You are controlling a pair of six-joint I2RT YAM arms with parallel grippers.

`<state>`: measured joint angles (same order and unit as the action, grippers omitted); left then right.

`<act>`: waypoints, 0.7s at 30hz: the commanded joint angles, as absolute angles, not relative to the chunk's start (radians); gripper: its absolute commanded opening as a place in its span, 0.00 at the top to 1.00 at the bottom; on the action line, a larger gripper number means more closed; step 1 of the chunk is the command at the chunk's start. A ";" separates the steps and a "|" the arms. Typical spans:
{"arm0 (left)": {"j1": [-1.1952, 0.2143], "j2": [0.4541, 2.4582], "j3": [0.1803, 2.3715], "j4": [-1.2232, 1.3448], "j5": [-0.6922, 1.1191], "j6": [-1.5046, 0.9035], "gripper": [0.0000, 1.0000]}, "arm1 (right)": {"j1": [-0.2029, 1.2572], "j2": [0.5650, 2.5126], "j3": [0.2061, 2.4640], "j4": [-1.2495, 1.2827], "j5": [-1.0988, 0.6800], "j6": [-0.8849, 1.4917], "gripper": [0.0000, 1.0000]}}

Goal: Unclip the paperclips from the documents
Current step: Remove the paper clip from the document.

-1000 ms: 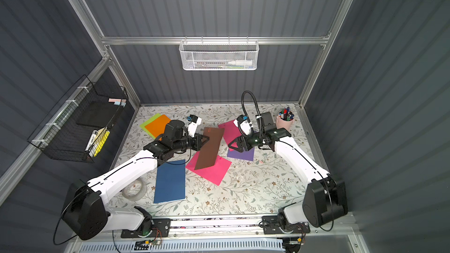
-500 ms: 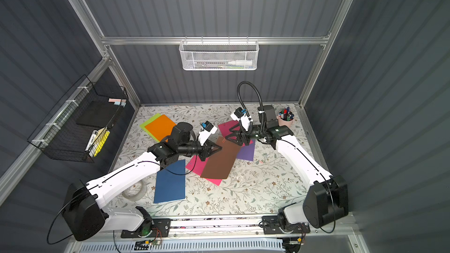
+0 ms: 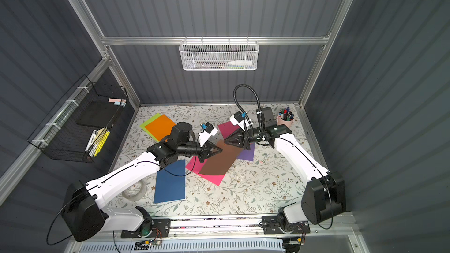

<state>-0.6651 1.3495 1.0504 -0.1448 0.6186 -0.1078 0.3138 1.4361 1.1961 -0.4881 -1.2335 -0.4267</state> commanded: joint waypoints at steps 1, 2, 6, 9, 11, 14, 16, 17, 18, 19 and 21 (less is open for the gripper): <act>-0.664 1.317 1.060 -0.149 0.645 -0.088 1.00 | 0.299 1.444 1.195 -0.529 -1.290 -0.462 0.88; -0.663 1.314 1.058 -0.144 0.645 -0.093 1.00 | 0.296 1.443 1.194 -0.527 -1.290 -0.463 0.88; -0.665 1.307 1.053 -0.133 0.644 -0.107 1.00 | 0.278 1.436 1.188 -0.528 -1.300 -0.461 0.88; -0.664 1.311 1.054 -0.136 0.648 -0.108 1.00 | 0.273 1.434 1.182 -0.512 -1.313 -0.452 0.91; -0.664 1.318 1.056 -0.138 0.653 -0.104 1.00 | 0.273 1.436 1.183 -0.507 -1.326 -0.452 0.93; -0.664 1.335 1.061 -0.156 0.658 -0.085 1.00 | 0.273 1.440 1.185 -0.506 -1.342 -0.451 0.95; -0.664 1.346 1.060 -0.159 0.660 -0.084 1.00 | 0.273 1.440 1.186 -0.506 -1.350 -0.451 0.96; -0.664 1.348 1.063 -0.160 0.661 -0.083 1.00 | 0.273 1.440 1.187 -0.505 -1.354 -0.451 0.96; -0.664 1.350 1.063 -0.161 0.661 -0.083 1.00 | 0.273 1.441 1.187 -0.505 -1.353 -0.451 0.97; -0.664 1.351 1.063 -0.160 0.662 -0.083 1.00 | 0.272 1.440 1.187 -0.506 -1.350 -0.451 0.97; -0.664 1.356 1.063 -0.160 0.663 -0.084 1.00 | 0.267 1.443 1.187 -0.504 -1.346 -0.444 0.97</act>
